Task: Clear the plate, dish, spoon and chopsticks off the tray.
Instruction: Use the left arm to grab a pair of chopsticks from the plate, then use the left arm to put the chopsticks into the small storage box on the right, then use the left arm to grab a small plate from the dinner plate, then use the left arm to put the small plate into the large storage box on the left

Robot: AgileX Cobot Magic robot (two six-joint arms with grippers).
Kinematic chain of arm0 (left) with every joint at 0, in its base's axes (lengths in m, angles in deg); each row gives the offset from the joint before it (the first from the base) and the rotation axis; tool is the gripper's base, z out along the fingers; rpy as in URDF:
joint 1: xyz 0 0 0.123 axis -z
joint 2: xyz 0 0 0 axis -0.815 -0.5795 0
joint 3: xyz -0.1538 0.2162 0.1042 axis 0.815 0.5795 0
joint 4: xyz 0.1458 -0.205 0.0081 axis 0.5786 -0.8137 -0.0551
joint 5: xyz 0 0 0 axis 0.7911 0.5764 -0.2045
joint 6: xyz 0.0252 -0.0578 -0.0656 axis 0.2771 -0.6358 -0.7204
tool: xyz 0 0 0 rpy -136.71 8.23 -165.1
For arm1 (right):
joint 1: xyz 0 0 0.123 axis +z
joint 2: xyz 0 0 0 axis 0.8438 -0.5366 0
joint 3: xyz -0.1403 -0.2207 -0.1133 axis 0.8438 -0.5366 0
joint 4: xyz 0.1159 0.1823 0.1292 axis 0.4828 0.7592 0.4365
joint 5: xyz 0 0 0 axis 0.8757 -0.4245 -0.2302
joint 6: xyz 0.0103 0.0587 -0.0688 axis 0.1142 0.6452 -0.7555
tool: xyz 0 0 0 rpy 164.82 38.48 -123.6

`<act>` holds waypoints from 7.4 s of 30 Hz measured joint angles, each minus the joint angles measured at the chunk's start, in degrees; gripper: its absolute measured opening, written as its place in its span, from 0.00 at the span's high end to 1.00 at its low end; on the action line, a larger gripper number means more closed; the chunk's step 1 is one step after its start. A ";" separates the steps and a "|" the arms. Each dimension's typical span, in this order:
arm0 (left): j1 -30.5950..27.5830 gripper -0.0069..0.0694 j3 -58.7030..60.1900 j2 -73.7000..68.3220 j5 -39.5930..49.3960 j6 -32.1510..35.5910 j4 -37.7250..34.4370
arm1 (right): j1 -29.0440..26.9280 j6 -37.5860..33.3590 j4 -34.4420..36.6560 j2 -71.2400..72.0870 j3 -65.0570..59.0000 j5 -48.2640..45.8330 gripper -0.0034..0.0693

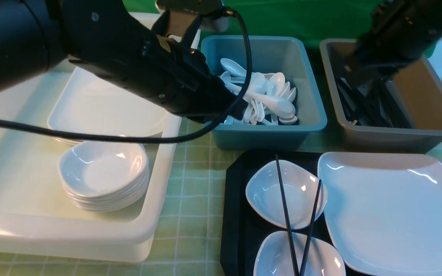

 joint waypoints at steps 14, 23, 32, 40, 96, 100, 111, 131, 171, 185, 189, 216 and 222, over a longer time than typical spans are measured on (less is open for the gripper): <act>25.10 0.81 -0.15 -14.18 8.92 -31.77 18.30 | 0.00 6.11 -2.05 21.70 -24.55 6.17 0.94; 25.89 0.24 -0.15 -19.36 1.67 -33.24 13.52 | 0.00 6.15 -2.10 26.90 -25.69 6.50 0.92; 25.89 0.21 -0.25 -23.97 -0.76 -33.48 13.35 | 0.00 5.99 -2.10 27.37 -25.80 7.17 0.90; 25.89 0.82 -0.25 -24.78 -2.20 -33.55 13.56 | 0.00 5.00 -2.10 27.37 -25.97 7.34 0.88; 12.67 0.89 -72.35 -61.63 -21.72 -8.80 7.34 | 0.00 13.63 -14.16 38.77 -21.04 7.89 0.84; 12.67 0.89 -72.35 -63.06 -23.98 -7.92 7.34 | 0.00 13.55 -14.16 38.77 -21.04 7.81 0.84; 12.67 0.88 -72.35 -66.21 -29.22 -7.52 11.08 | 0.00 12.54 -14.16 38.77 -21.04 7.76 0.82; 12.67 0.45 -72.35 -63.48 -17.34 -7.59 15.42 | 0.00 12.13 -14.16 38.77 -21.04 7.76 0.81; 17.27 0.35 1.79 -22.74 -1.81 -16.63 13.18 | 0.00 -7.64 6.15 38.95 -28.39 0.45 0.91; 17.21 0.85 -1.88 -21.29 5.51 -17.37 11.23 | 0.00 -7.64 6.28 38.95 -28.33 0.56 0.91; 13.92 0.90 -6.61 -15.92 13.74 -16.45 14.12 | 0.00 -10.37 9.52 38.32 -27.06 0.92 0.91; -43.89 0.83 14.96 3.94 6.09 5.23 -12.51 | 23.30 -17.88 17.60 6.94 0.78 4.81 0.94; -43.82 0.51 14.26 1.06 5.43 4.58 -11.22 | 23.30 -17.69 16.59 6.94 0.82 3.55 0.94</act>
